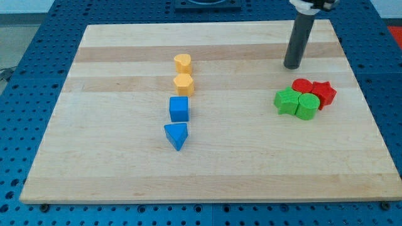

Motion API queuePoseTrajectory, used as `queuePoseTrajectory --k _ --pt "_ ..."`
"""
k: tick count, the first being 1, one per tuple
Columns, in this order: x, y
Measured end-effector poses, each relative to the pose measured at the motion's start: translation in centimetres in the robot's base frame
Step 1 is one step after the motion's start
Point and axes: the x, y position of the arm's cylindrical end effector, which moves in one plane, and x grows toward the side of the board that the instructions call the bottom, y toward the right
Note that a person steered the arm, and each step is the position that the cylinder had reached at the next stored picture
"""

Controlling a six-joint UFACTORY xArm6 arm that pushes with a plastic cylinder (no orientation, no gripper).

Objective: Push the red star towards the bottom

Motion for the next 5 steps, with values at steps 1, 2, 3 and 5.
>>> queuePoseTrajectory --k 1,2,3,5 --pt "2.3 2.1" --pt "5.4 4.6" --pt "8.1 5.0" --pt "14.0 2.7"
